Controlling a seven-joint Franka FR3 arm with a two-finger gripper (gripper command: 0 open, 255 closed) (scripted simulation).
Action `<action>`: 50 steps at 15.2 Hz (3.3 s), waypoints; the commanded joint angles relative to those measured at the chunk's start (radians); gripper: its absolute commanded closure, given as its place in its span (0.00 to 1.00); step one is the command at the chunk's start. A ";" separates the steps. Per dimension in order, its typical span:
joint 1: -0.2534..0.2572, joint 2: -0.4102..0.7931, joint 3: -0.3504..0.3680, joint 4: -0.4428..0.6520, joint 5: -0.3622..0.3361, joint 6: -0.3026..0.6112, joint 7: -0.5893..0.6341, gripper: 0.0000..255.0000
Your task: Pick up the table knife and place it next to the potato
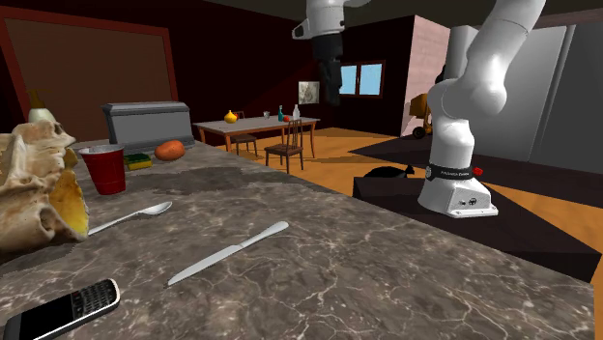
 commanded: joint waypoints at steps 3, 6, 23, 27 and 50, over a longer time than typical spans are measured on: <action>0.032 0.141 0.039 0.051 -0.001 0.110 -0.017 0.00; 0.052 0.235 0.065 0.094 -0.010 0.174 -0.031 0.00; 0.197 0.767 0.181 0.463 -0.179 0.387 -0.062 0.00; 0.250 0.890 0.192 0.578 -0.232 0.402 -0.071 0.00; 0.290 1.015 0.180 0.630 -0.284 0.478 -0.064 1.00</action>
